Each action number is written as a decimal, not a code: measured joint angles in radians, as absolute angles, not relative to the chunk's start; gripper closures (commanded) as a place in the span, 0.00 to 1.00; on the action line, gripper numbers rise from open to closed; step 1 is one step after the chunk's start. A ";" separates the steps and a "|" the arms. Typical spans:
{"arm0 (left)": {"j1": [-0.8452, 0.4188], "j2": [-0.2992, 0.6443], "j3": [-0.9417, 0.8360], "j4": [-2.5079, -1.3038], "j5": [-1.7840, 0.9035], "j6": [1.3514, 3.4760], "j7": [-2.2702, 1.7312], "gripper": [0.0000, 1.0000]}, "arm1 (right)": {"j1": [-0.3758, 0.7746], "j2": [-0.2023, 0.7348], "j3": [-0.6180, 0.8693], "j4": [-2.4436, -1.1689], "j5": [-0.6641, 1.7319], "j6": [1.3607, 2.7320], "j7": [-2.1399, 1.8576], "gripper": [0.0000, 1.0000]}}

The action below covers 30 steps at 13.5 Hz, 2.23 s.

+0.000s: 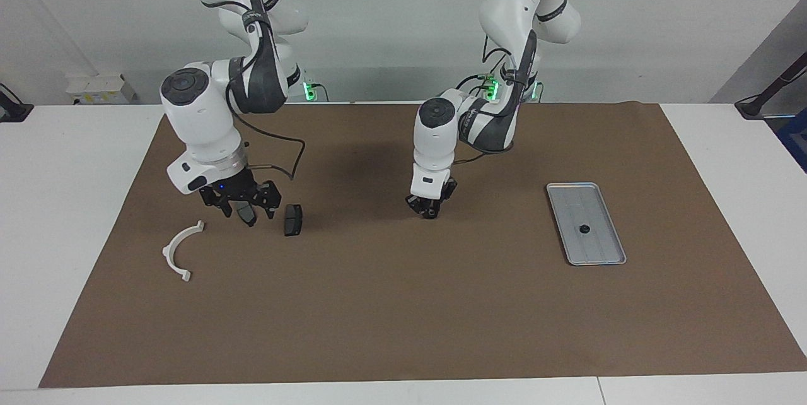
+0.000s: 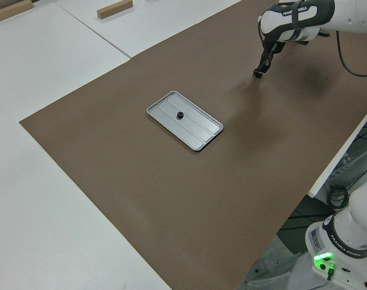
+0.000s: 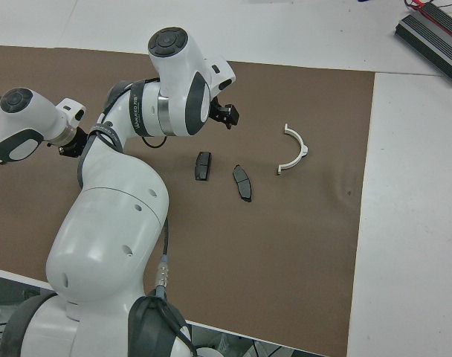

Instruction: Place bearing gear from tray to pile

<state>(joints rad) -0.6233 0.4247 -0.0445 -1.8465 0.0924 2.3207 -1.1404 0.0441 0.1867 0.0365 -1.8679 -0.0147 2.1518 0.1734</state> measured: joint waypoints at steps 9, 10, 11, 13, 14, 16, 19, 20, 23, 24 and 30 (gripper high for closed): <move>-0.600 0.402 -0.017 -1.807 0.097 2.238 -1.058 0.00 | 0.053 0.187 0.039 -1.868 -0.015 2.152 0.210 0.00; -0.552 0.374 -0.012 -1.779 0.097 2.174 -0.975 0.00 | 0.073 0.187 0.040 -1.868 -0.014 2.152 0.273 0.00; -0.475 0.332 -0.011 -1.754 0.093 2.101 -0.858 0.00 | 0.106 0.187 0.041 -1.867 -0.014 2.152 0.366 0.00; -0.275 0.246 -0.009 -1.714 0.038 1.957 -0.553 0.00 | 0.205 0.188 0.044 -1.857 -0.014 2.152 0.578 0.00; -0.184 0.221 -0.006 -1.694 0.019 1.904 -0.393 0.00 | 0.258 0.193 0.045 -1.842 -0.014 2.151 0.678 0.00; -0.050 0.212 -0.005 -1.691 0.005 1.890 -0.169 0.01 | 0.355 0.227 0.046 -1.788 -0.014 2.134 0.840 0.00; 0.014 0.236 -0.008 -1.757 0.002 1.985 -0.079 0.02 | 0.461 0.332 0.046 -1.648 -0.014 2.086 0.979 0.00; 0.016 0.244 -0.010 -1.789 0.002 2.021 -0.074 0.02 | 0.485 0.366 0.045 -1.606 -0.014 2.067 1.000 0.00; 0.020 0.255 -0.011 -1.879 0.002 2.142 -0.066 0.03 | 0.534 0.453 0.043 -1.507 -0.015 1.998 1.064 0.00; 0.019 0.259 -0.012 -1.901 0.002 2.173 -0.066 0.03 | 0.550 0.492 0.042 -1.464 -0.020 1.987 1.095 0.00; 0.020 0.304 -0.013 -1.972 0.002 2.341 -0.066 0.08 | 0.628 0.729 0.040 -1.257 -0.047 1.985 1.197 0.00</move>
<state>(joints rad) 0.0205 0.3041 -0.0129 -1.9716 0.0022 2.3412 -0.0661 0.6277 0.7289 0.0402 -1.2568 -0.0468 1.9849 1.1972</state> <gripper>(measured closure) 0.084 0.000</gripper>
